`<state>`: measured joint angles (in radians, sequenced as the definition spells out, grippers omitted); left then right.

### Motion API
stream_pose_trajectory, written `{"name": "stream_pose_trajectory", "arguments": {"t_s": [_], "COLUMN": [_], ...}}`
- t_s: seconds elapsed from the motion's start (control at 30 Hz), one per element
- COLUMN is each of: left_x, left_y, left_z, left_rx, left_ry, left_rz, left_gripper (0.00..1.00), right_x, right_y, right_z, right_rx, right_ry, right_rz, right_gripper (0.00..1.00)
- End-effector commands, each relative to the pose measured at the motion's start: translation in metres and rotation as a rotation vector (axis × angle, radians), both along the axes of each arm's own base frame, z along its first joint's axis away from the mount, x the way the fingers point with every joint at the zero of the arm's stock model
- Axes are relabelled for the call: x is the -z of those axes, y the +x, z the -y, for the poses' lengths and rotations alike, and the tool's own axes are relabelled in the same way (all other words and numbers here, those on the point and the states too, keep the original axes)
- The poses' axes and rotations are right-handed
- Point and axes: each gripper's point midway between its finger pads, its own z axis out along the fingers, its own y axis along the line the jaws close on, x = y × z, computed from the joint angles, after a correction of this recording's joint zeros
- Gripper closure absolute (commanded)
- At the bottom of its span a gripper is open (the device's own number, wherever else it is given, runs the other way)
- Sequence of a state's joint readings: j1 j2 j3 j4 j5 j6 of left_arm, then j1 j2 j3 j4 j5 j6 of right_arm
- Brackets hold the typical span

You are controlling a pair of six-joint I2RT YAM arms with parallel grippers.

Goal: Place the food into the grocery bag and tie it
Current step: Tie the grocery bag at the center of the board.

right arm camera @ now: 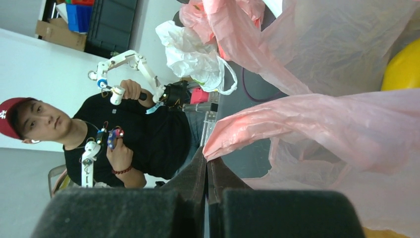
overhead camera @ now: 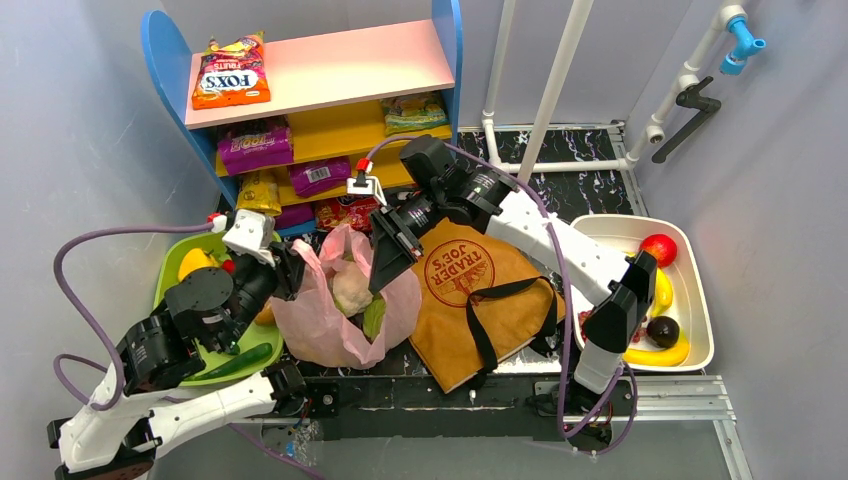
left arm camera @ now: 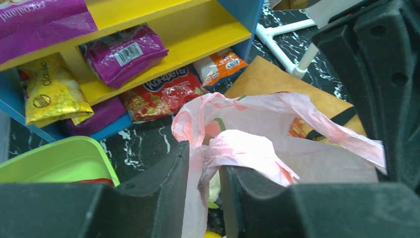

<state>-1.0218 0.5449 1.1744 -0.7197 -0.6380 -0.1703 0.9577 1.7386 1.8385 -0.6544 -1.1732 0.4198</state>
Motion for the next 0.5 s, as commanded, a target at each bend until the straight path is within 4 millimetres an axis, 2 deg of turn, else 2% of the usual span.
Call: {"name": "stream_pose_trajectory", "arguments": {"t_s": [0.0, 0.1, 0.2, 0.33, 0.47], "left_x": [-0.001, 0.002, 0.004, 0.005, 0.009], "left_y": [-0.011, -0.020, -0.027, -0.037, -0.051], "left_z": [-0.003, -0.005, -0.011, -0.023, -0.020], "left_rx": [0.055, 0.088, 0.093, 0.078, 0.137], "left_ry": [0.032, 0.051, 0.083, 0.138, 0.163], "left_rz": [-0.035, -0.073, -0.122, -0.205, -0.293], "left_gripper": [0.66, 0.51, 0.45, 0.45, 0.53], "right_x": [-0.027, -0.028, -0.027, -0.023, -0.019], "right_y": [-0.008, -0.006, -0.005, -0.004, -0.003], "right_z": [0.002, -0.002, -0.005, -0.007, -0.009], "right_rx": [-0.086, -0.091, -0.096, -0.095, -0.085], "right_ry": [0.103, 0.105, 0.101, 0.090, 0.072], "right_rz": [0.006, -0.006, -0.017, -0.029, -0.046], "right_gripper": [0.99, 0.99, 0.99, 0.99, 0.99]}}
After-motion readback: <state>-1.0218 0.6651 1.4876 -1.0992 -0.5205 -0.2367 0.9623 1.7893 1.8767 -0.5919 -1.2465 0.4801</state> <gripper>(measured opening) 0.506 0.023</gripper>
